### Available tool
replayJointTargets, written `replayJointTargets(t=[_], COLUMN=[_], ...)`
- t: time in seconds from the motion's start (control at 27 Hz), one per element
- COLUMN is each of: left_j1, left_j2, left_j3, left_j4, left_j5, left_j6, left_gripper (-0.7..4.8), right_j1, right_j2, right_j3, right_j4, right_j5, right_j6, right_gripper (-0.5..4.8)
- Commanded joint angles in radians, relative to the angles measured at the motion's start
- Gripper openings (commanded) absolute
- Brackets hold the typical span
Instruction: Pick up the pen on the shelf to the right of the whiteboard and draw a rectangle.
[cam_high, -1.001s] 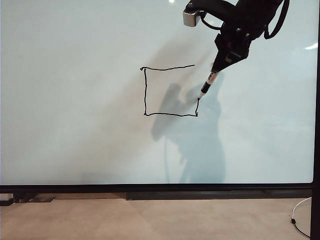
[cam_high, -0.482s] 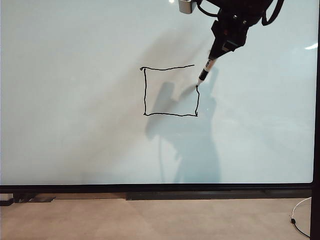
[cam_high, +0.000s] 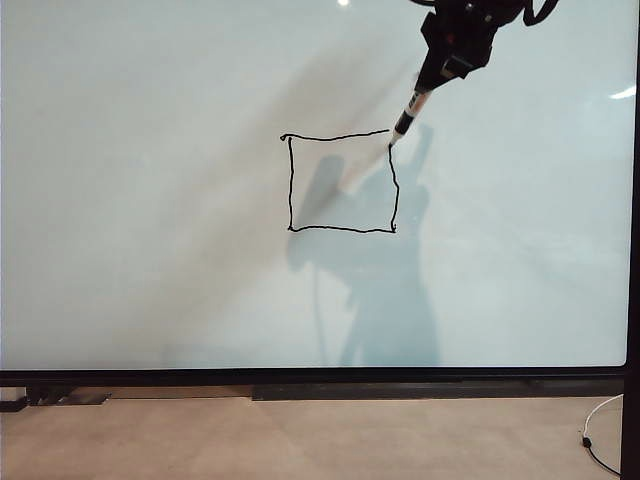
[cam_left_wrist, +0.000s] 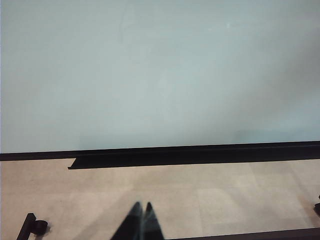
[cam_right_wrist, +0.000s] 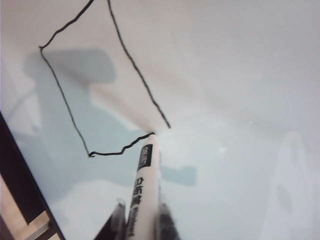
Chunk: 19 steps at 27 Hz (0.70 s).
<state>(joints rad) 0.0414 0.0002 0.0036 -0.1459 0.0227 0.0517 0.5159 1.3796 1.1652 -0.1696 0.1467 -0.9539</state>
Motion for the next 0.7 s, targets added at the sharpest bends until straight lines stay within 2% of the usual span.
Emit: replayJointTargets(t=[0.04, 0.33, 0.44, 0.59, 0.7], left_j1=[0.0, 0.0, 0.0, 0.0, 0.0], left_j2=[0.0, 0.0, 0.0, 0.0, 0.0], left_j3=[0.004, 0.004, 0.003, 0.004, 0.003], left_j4=[0.012, 0.012, 0.012, 0.012, 0.012], left_j5=[0.0, 0.0, 0.0, 0.0, 0.0], left_j6=[0.0, 0.0, 0.0, 0.0, 0.0], left_gripper=[-0.05, -0.05, -0.05, -0.05, -0.05], right_j1=[0.0, 0.004, 0.021, 0.063, 0.069], right_j2=[-0.017, -0.029, -0.044, -0.116, -0.212], right_j3=[0.01, 0.01, 0.01, 0.005, -0.028], right_j4=[0.07, 0.069, 0.015, -0.119, -0.122], right_j5=[0.02, 0.035, 0.035, 0.038, 0.011], right_j6=[-0.002, -0.002, 0.005, 0.103, 0.187], right_gripper=[-0.05, -0.05, -0.06, -0.06, -0.06])
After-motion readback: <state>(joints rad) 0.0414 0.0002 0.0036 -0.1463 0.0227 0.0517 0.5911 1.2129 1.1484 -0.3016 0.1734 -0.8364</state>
